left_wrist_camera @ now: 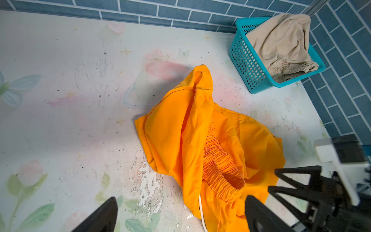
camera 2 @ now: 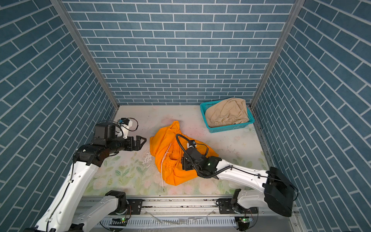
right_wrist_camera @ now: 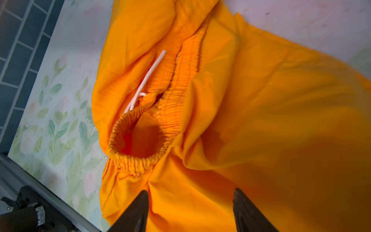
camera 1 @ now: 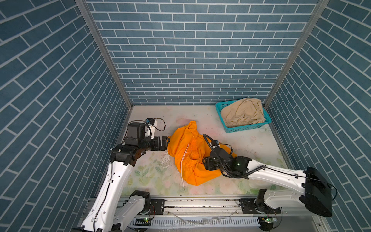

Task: Fold and stack the shorts
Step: 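Grasp the shorts' elastic waistband with the right gripper near the robot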

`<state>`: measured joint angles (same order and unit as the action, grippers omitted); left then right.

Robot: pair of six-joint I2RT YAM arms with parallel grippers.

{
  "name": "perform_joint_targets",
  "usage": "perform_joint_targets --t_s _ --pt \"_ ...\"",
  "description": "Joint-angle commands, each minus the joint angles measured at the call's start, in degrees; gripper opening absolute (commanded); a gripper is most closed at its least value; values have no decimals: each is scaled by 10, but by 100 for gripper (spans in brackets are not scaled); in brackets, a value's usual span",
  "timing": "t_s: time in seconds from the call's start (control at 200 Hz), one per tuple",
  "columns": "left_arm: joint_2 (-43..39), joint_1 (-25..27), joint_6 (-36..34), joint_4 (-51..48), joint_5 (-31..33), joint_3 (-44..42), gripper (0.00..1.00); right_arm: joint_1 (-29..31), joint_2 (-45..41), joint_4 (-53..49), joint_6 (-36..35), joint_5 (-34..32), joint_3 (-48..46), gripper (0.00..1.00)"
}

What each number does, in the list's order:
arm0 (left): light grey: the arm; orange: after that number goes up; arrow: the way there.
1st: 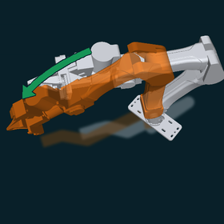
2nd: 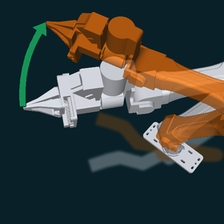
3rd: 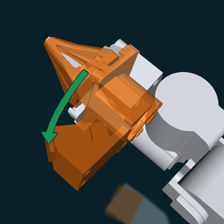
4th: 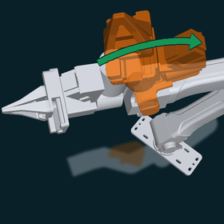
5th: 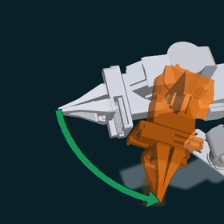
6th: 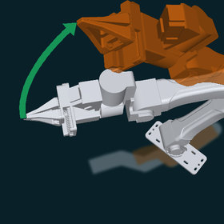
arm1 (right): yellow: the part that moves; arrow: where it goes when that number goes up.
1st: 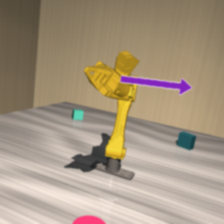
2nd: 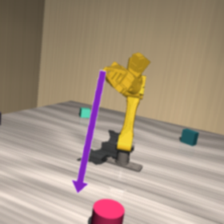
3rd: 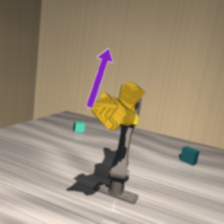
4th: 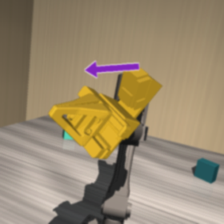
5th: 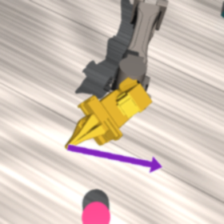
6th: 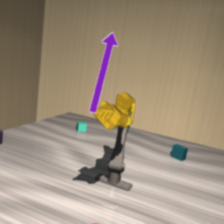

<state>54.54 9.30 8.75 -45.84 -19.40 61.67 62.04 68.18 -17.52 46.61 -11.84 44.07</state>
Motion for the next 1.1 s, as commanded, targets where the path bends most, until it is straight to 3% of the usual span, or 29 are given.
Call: perform_joint_targets --t_s 0.0,0.16,0.355,0.63,0.725,0.86,0.965,1.095 --pt "10 1 -4 12 -4 4 100 8 -27 -45 9 -8 15 67" --pt "11 1 -3 17 2 10 100 53 63 18 -40 9 82 68" --pt "9 1 -13 -8 17 13 100 80 252 -87 -92 -28 240 70" --pt "-14 1 -31 -30 44 9 100 78 330 -118 -120 -64 280 70" --pt "-12 1 -30 -25 36 7 100 68 319 -90 -121 -47 250 54" --pt "-2 1 -26 -3 -10 1 100 46 258 -35 -113 -15 182 1" --pt "13 7 -25 17 -54 4 100 27 182 1 -105 -7 114 0" --pt "44 55 -38 34 -54 21 100 -6 82 53 -104 10 21 0"
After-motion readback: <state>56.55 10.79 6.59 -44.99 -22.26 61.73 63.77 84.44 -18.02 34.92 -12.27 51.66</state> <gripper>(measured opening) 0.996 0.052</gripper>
